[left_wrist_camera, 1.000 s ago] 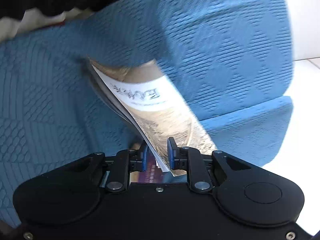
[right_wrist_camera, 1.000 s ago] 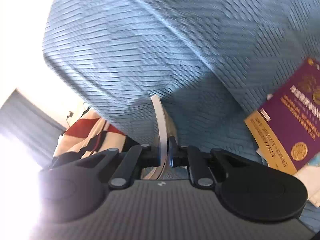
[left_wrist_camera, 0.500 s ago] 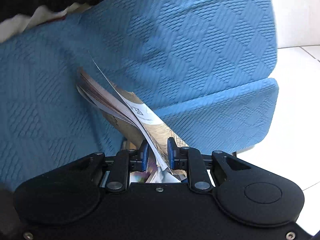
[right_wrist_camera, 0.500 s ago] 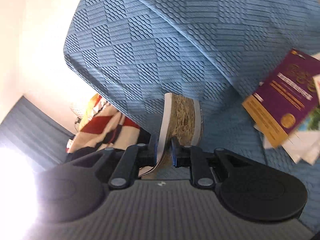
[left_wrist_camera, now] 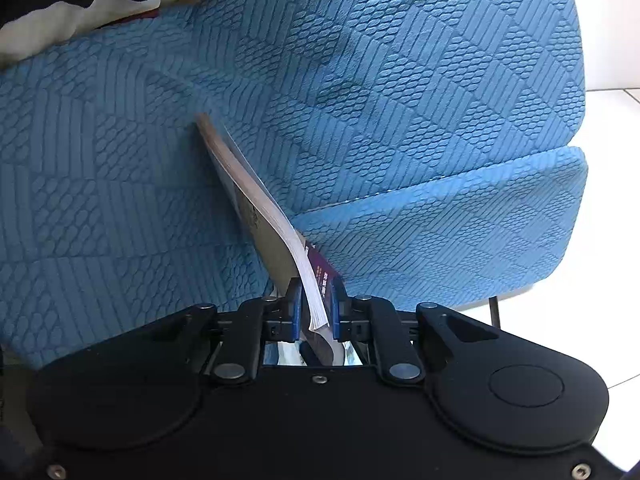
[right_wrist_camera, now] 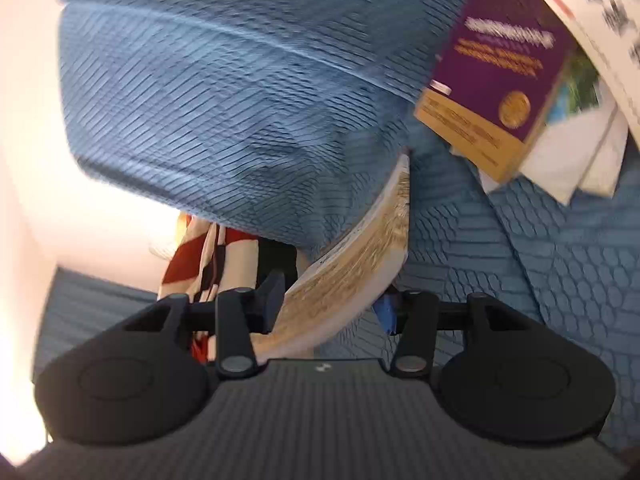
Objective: Organize objects
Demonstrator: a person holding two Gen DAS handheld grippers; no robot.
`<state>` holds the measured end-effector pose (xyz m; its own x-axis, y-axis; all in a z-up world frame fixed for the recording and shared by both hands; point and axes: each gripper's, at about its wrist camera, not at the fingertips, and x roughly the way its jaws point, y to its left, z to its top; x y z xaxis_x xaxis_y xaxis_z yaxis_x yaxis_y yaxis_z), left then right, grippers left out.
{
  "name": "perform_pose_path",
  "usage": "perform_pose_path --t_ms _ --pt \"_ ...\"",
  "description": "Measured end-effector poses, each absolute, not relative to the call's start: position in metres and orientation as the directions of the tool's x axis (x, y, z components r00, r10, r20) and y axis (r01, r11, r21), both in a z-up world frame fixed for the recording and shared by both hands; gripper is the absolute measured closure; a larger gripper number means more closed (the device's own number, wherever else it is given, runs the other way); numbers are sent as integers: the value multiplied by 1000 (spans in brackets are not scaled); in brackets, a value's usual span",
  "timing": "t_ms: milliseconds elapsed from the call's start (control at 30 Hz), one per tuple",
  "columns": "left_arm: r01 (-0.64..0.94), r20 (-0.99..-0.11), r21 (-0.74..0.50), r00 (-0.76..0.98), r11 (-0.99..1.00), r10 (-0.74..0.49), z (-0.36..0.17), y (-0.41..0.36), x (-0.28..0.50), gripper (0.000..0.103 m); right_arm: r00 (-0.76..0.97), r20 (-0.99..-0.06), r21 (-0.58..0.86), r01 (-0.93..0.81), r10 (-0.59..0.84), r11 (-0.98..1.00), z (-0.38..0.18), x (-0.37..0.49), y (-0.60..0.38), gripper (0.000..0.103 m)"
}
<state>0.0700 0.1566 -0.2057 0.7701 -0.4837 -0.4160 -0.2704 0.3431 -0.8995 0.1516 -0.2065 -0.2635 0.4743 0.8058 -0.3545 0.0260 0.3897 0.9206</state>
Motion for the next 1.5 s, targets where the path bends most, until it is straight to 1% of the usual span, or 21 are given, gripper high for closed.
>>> perform_pose_path --t_ms 100,167,200,233,467,600,733,867,967,1033,1233,1500 --pt "-274 -421 -897 771 348 -479 -207 157 70 91 480 -361 925 78 800 371 -275 162 -210 52" --pt "-274 -425 -893 775 358 -467 -206 159 69 91 486 -379 919 101 787 381 -280 168 -211 59" --pt "-272 -424 -892 780 360 -461 -205 161 68 91 485 -391 914 103 782 393 -280 170 -211 74" --pt "-267 -420 -893 783 362 -459 -204 163 68 91 485 -405 905 92 775 415 -278 172 -210 84" --pt "-240 -401 -895 803 377 -442 -190 176 60 91 470 -418 862 -66 778 502 -243 161 -198 80" --pt "-240 -417 -881 800 407 -432 -184 177 54 91 486 -408 840 -132 773 526 -229 151 -198 80" --pt "-294 -485 -847 770 444 -415 -189 177 48 90 504 -414 797 -201 758 569 -219 144 -192 80" --pt "-369 -567 -799 723 475 -394 -197 175 49 90 501 -458 739 -245 734 628 -223 134 -184 80" --pt "-397 -617 -757 695 519 -369 -199 172 51 90 487 -511 696 -250 709 673 -234 129 -178 80" --pt "-423 -655 -724 669 546 -351 -201 169 53 91 482 -525 684 -252 702 685 -238 125 -176 80" --pt "-491 -766 -608 569 624 -299 -215 160 61 90 460 -579 637 -259 673 726 -251 116 -167 80" --pt "-527 -857 -489 440 695 -270 -239 143 70 87 405 -662 606 -204 630 768 -276 111 -162 80"
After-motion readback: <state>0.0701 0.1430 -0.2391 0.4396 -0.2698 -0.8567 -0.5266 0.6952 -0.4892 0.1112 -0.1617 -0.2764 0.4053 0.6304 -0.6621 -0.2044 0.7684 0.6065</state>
